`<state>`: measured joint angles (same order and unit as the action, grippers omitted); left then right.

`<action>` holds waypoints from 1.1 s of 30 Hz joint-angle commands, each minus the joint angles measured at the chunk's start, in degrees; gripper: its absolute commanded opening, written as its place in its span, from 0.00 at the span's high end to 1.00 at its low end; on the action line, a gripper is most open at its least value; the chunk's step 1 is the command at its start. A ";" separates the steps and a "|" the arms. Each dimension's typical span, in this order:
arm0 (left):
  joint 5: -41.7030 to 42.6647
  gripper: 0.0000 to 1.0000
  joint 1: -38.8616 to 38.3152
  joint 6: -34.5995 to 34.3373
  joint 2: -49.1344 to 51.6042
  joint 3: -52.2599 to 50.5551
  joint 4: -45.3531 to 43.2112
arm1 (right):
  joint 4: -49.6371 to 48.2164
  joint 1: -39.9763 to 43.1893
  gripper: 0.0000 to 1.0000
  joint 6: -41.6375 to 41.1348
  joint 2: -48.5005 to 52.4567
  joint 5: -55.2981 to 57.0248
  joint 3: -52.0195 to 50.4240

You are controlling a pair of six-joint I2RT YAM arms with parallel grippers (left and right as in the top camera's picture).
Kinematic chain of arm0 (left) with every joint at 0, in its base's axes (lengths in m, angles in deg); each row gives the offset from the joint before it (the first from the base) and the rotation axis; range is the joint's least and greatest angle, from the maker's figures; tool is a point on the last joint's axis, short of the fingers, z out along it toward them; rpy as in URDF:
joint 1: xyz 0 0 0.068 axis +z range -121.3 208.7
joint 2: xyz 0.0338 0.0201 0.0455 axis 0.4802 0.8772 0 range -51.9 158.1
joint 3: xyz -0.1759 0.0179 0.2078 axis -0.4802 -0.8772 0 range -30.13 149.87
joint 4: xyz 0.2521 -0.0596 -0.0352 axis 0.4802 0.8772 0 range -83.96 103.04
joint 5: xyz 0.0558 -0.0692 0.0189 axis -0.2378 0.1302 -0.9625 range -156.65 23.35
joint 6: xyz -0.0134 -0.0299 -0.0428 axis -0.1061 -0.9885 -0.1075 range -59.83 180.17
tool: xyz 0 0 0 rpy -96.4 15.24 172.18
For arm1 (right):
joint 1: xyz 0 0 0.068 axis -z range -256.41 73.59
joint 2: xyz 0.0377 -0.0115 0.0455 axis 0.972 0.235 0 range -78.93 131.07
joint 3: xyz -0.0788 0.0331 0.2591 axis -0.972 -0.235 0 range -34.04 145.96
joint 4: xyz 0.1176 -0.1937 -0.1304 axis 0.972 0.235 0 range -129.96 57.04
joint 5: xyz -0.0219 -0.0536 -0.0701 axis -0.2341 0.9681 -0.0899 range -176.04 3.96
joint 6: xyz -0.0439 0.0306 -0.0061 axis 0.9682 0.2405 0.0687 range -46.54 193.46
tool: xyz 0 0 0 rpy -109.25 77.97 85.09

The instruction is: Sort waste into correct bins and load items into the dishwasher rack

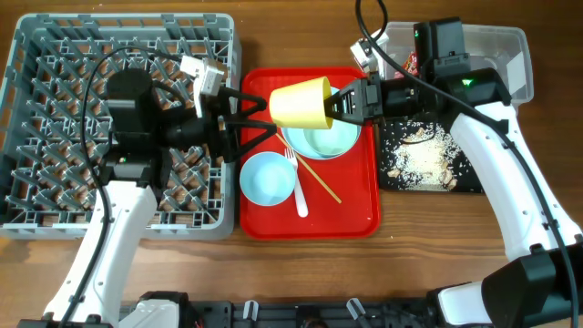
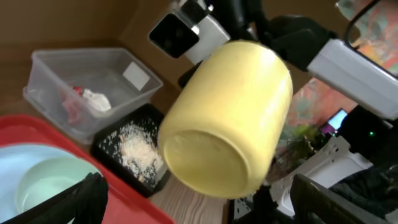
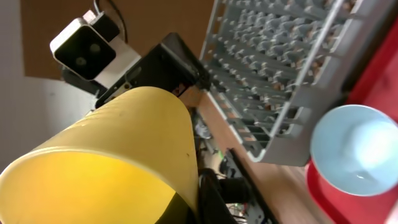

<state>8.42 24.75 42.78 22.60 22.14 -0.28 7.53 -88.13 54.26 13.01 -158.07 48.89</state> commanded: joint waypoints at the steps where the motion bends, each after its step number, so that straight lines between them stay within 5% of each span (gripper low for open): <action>1: 2.71 0.04 -1.88 -6.14 0.20 0.68 -5.97 | -0.33 -1.03 0.96 1.22 0.66 -4.37 0.20; 14: 2.45 0.15 -8.35 -10.19 0.20 0.68 -18.23 | -0.28 -1.95 0.96 1.14 0.66 -4.37 0.20; 33: 2.25 0.25 -9.07 -10.12 0.20 0.68 -20.72 | -0.31 -3.65 0.95 1.03 0.66 -4.35 0.20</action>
<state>9.10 16.56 32.81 22.90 22.21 -20.59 7.53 -91.54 54.28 13.01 -163.41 48.89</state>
